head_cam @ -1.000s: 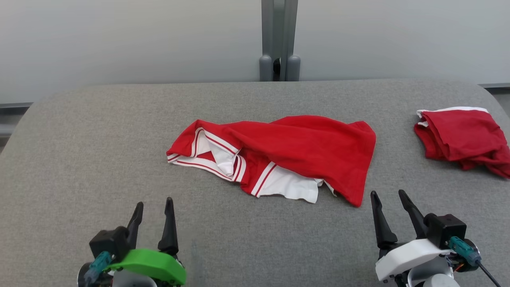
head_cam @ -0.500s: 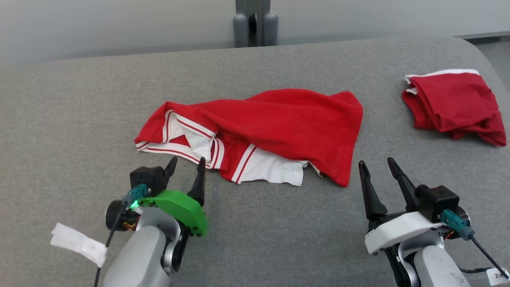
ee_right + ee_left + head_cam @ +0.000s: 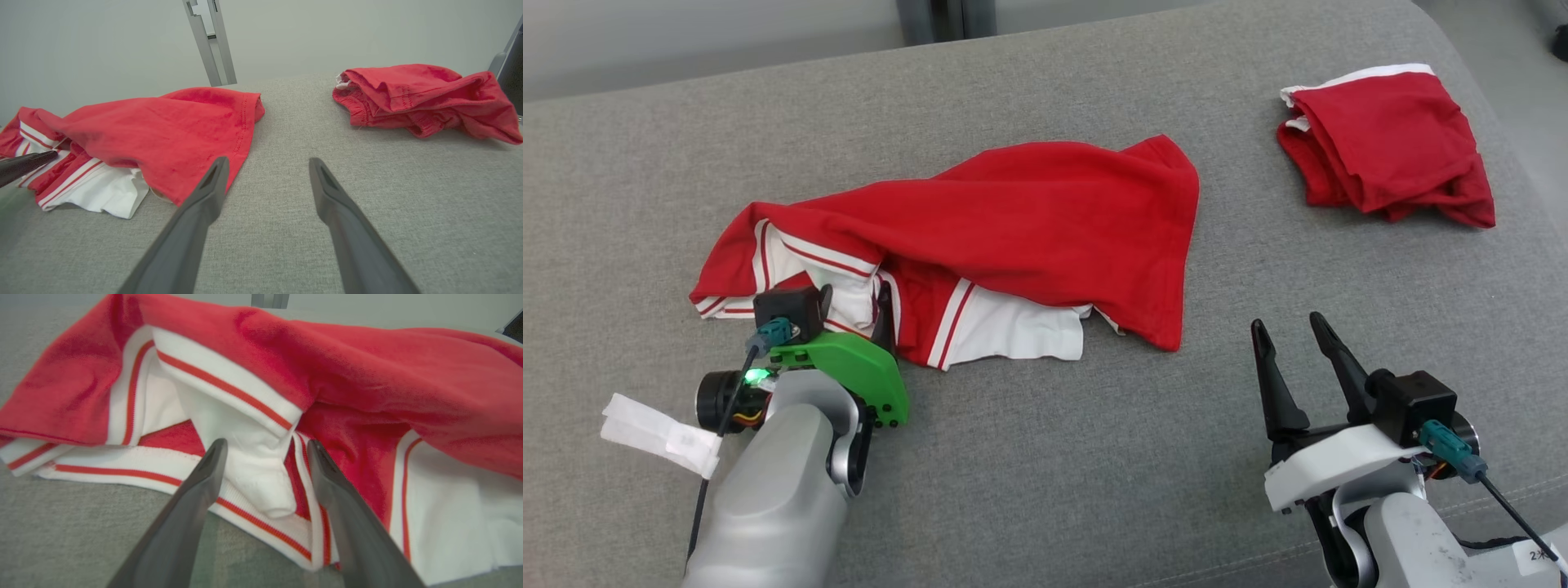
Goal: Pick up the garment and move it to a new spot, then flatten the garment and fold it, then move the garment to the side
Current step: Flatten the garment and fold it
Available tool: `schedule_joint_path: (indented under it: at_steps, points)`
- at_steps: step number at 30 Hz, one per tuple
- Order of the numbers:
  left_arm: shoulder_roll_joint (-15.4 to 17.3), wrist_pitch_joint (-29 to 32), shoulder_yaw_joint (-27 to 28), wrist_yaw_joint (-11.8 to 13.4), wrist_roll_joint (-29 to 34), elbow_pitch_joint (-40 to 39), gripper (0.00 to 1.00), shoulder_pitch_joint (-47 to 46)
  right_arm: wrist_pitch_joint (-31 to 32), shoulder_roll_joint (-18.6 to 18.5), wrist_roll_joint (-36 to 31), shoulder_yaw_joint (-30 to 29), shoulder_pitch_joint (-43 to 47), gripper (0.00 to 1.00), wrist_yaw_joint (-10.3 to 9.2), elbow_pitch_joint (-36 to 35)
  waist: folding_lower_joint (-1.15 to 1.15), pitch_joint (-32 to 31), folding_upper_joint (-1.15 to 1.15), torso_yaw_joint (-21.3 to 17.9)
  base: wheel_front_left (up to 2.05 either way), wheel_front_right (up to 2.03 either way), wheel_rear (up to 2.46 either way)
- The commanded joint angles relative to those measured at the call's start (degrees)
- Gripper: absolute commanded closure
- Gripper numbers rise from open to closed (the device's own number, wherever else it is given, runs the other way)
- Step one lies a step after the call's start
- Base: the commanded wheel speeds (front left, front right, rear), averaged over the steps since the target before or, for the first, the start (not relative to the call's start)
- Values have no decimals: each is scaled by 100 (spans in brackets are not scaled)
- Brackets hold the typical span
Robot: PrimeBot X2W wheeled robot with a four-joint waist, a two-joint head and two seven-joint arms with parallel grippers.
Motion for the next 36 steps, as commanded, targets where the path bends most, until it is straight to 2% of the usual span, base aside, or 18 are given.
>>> schedule_joint_path:
  at_steps: [1, 6, 12, 13, 14, 18, 24, 28, 36]
  points:
    - [53, -37, 40, 70, 1, 127, 0, -142, -39, -11, 45, 11, -72, 0, -8, 24, 0, 41, 0, -49, 0, 0, 0]
    - [78, -173, 162, 266, -65, 472, 0, -370, -59, -12, 62, 45, -102, 0, -8, 50, 0, 43, 0, -46, 0, 0, 0]
    - [35, -310, 212, 259, -84, 669, 0, -513, -78, -12, 51, 64, -114, 0, -8, 90, 0, 51, 0, -32, 0, 0, 0]
    - [32, -326, 217, 245, -88, 697, 5, -534, -80, -12, 54, 73, -117, 0, -8, 96, 0, 55, 0, -33, 0, 0, 0]
    - [33, -337, 222, 228, -93, 719, 41, -550, -83, -12, 55, 81, -122, 0, -8, 97, 0, 59, 0, -37, 0, 0, 0]
    - [59, -351, 223, 175, -90, 856, 100, -628, -90, -12, 66, 111, -145, 0, -8, 102, 0, 93, 0, -68, 0, 0, 0]
    - [115, -385, 254, 123, -87, 932, 100, -745, -100, -12, 29, 36, -151, 0, -8, 127, 0, 84, 0, -87, 0, 0, 0]
    - [186, -390, 272, 123, 33, 700, 100, -723, -112, -12, 2, -82, -78, 0, -8, 154, 0, -30, 0, 11, 0, 0, 0]
    - [633, -384, 81, 74, 501, -57, 100, -430, -122, -11, -8, -219, 42, 0, -9, 170, 0, -381, 0, 383, 0, 0, 0]
